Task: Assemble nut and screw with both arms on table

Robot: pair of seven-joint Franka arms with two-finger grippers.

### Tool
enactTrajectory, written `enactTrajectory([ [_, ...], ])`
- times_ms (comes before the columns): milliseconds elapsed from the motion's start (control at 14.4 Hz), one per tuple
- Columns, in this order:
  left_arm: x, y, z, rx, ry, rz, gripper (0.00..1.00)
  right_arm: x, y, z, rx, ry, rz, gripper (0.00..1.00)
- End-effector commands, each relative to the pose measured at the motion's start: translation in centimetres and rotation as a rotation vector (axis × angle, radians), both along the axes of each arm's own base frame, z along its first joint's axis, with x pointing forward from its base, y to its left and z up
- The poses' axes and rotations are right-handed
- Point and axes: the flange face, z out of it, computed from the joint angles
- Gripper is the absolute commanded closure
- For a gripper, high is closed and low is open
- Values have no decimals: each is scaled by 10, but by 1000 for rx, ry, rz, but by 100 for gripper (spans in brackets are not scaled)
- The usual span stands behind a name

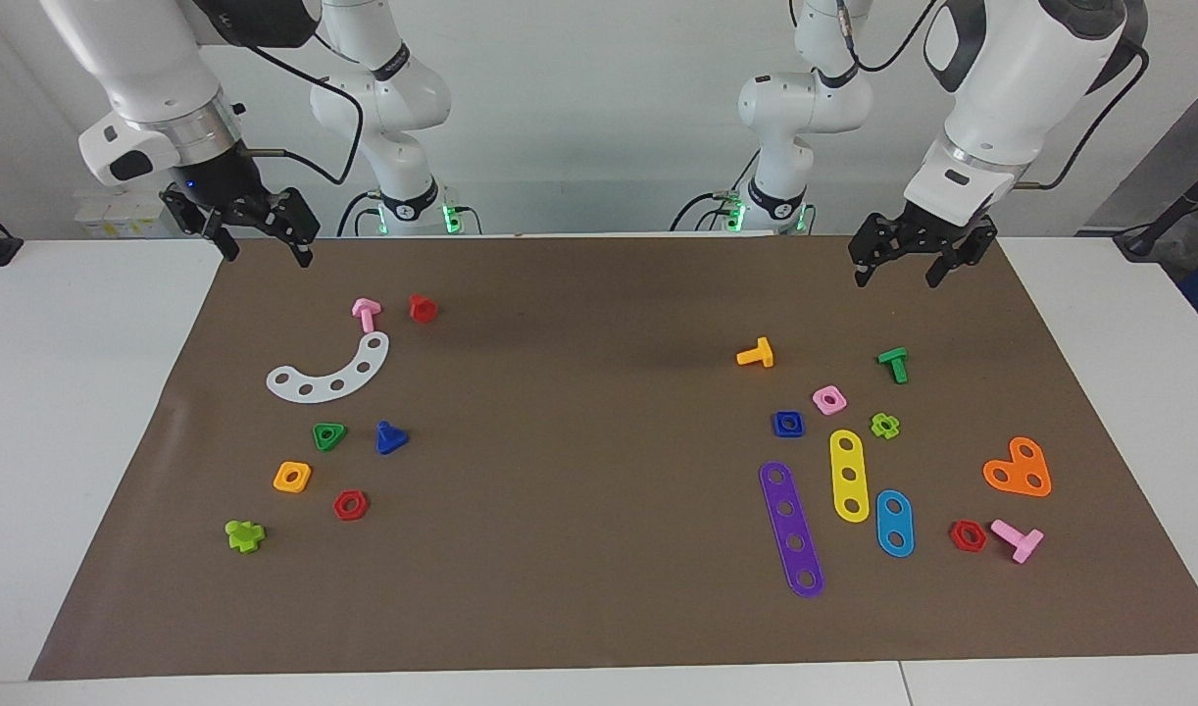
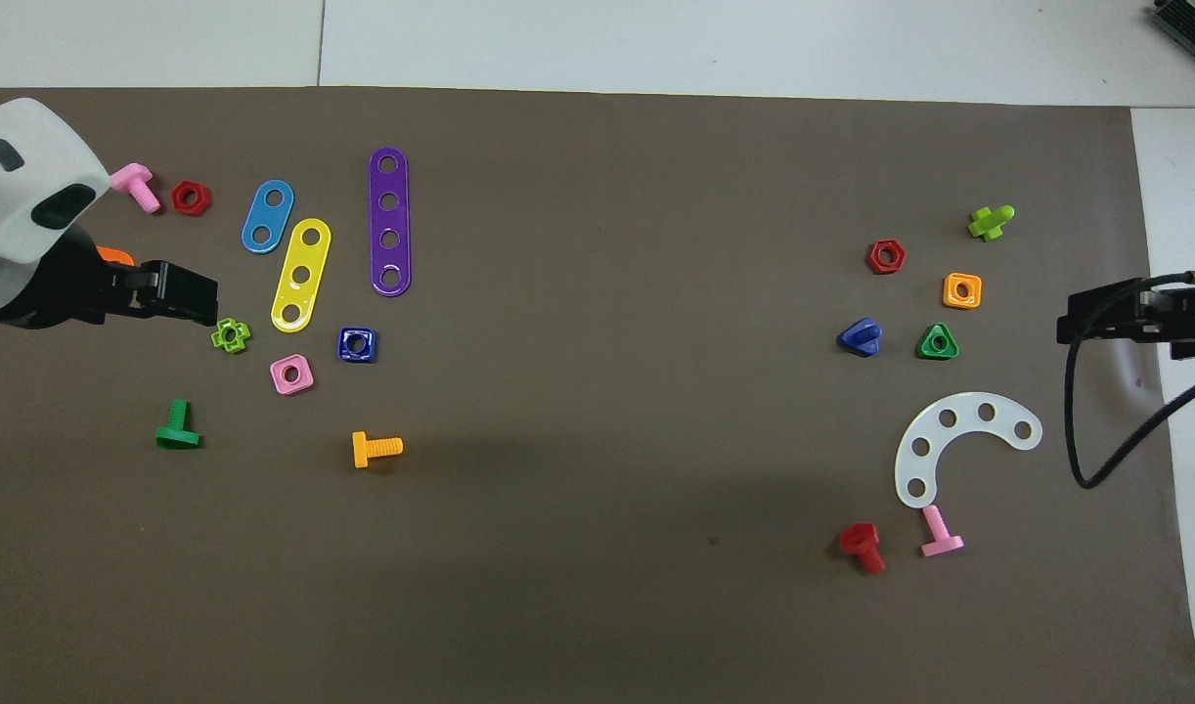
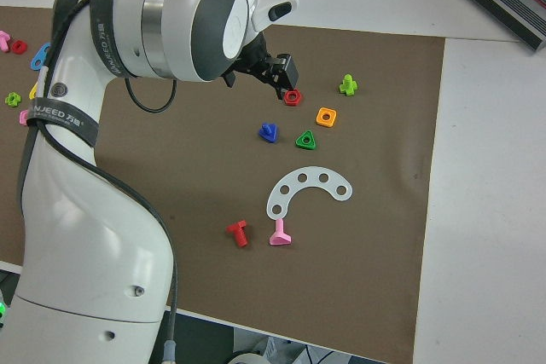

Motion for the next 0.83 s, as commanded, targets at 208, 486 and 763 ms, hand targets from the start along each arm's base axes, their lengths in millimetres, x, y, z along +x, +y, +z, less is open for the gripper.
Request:
enactTrajectory([
  [208,-4,5,-1,-8,-11,2,0,-5,1,2,-7,2,14,0],
  [486,-4,3,-2,-1,-14,26,0,-3,0,-3,-4,-11,17,0],
  [763,-5,4,-13,-5,-39,64,7,-1,2,-14,-1,-10,46,0],
])
